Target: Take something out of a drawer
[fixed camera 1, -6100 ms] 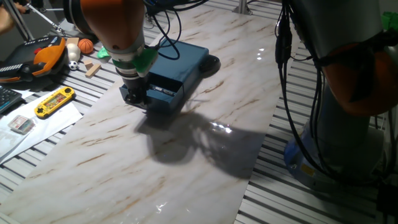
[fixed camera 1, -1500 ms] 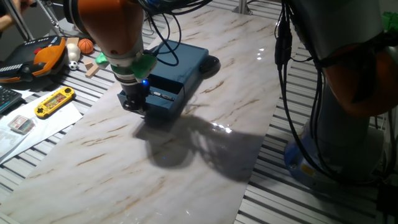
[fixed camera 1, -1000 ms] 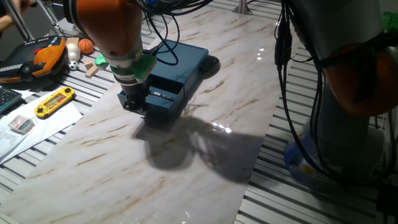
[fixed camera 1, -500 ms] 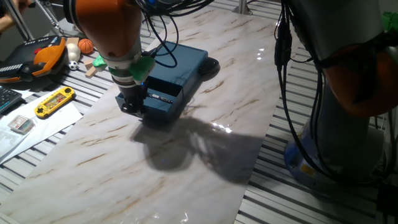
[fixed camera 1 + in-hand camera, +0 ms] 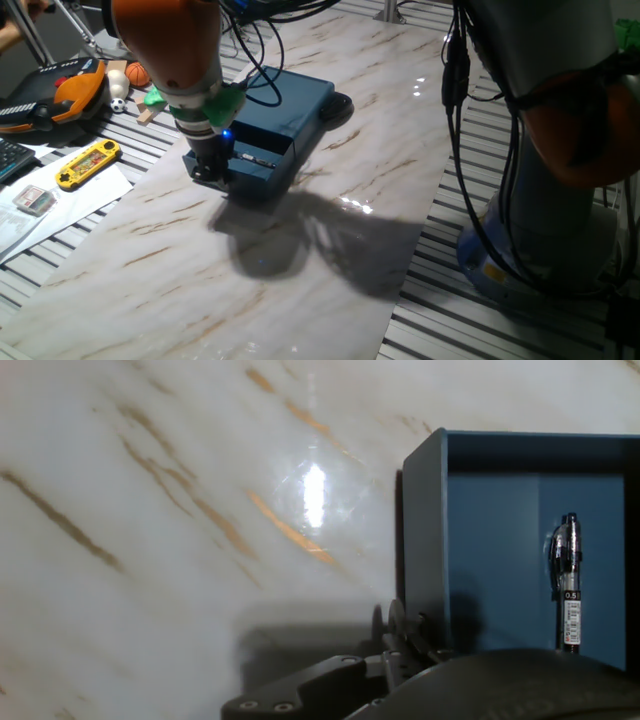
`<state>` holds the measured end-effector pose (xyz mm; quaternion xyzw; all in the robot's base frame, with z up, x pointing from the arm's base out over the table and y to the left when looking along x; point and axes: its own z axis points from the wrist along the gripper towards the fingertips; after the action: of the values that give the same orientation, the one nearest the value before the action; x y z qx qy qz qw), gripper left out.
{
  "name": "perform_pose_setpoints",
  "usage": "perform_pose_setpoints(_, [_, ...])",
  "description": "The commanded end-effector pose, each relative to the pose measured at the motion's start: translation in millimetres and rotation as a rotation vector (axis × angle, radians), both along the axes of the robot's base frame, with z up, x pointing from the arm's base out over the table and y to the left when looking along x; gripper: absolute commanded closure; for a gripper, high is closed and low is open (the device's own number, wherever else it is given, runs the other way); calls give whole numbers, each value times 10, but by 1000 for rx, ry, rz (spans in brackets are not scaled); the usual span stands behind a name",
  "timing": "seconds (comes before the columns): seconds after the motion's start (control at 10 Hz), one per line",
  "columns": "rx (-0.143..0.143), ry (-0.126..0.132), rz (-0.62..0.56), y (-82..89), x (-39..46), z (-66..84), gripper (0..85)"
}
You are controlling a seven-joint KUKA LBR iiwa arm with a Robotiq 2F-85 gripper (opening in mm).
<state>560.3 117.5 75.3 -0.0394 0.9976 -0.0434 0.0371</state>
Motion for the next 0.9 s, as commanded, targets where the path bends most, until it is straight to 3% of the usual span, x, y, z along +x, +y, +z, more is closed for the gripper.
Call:
perform_pose_setpoints(0.0, [-2,0,0,22,-2,4,850])
perform_pose_setpoints(0.8, [-13,-7,-9,219,-37,-21,850])
